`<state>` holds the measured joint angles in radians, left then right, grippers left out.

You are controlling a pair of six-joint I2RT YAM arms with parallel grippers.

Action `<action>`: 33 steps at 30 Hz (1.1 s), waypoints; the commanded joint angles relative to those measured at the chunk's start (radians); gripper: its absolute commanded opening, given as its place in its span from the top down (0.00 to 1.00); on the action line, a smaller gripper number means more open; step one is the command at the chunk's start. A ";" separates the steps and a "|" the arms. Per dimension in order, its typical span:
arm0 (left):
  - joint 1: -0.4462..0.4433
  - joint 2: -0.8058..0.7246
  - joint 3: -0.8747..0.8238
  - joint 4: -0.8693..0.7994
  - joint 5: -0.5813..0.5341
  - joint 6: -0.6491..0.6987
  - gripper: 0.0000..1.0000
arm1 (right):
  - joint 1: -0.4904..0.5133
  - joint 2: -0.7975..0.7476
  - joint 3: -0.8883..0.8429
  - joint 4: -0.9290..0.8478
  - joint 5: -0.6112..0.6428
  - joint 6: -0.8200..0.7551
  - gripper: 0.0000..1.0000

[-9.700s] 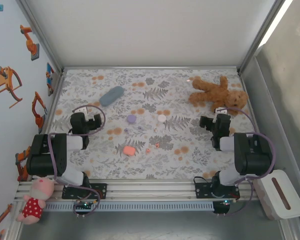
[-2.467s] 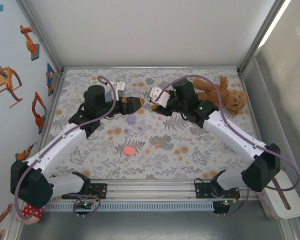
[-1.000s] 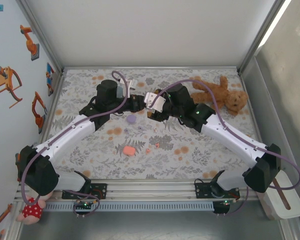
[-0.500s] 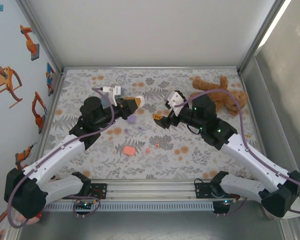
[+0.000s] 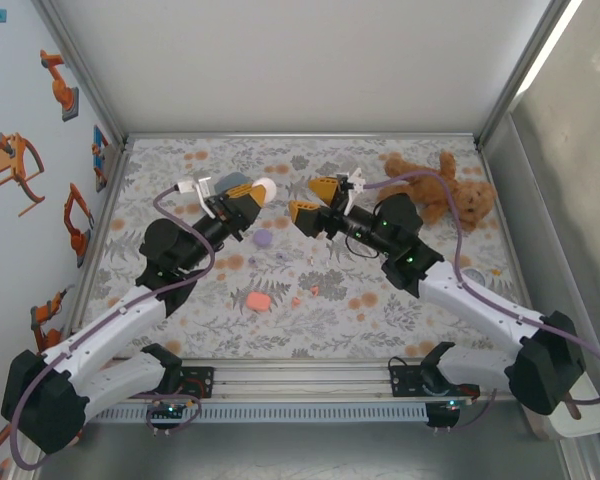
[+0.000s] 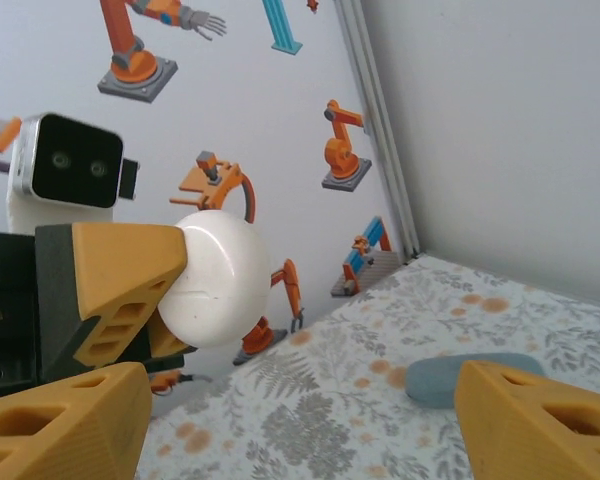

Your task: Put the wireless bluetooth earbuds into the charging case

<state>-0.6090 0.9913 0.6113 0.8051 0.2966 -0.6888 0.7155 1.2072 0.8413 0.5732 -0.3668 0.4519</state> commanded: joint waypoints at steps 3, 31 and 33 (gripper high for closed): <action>-0.002 -0.006 -0.046 0.219 -0.210 -0.105 0.94 | 0.001 0.130 -0.002 0.424 0.016 0.436 0.24; -0.016 0.087 -0.022 0.288 -0.276 -0.222 0.95 | 0.113 0.420 0.142 0.720 0.079 0.720 0.08; -0.015 0.096 -0.024 0.301 -0.276 -0.228 0.95 | 0.119 0.426 0.151 0.726 0.077 0.729 0.14</action>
<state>-0.6212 1.0832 0.5663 1.0290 0.0002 -0.8886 0.8219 1.6287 0.9478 1.2629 -0.3119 1.1793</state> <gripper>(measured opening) 0.213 0.877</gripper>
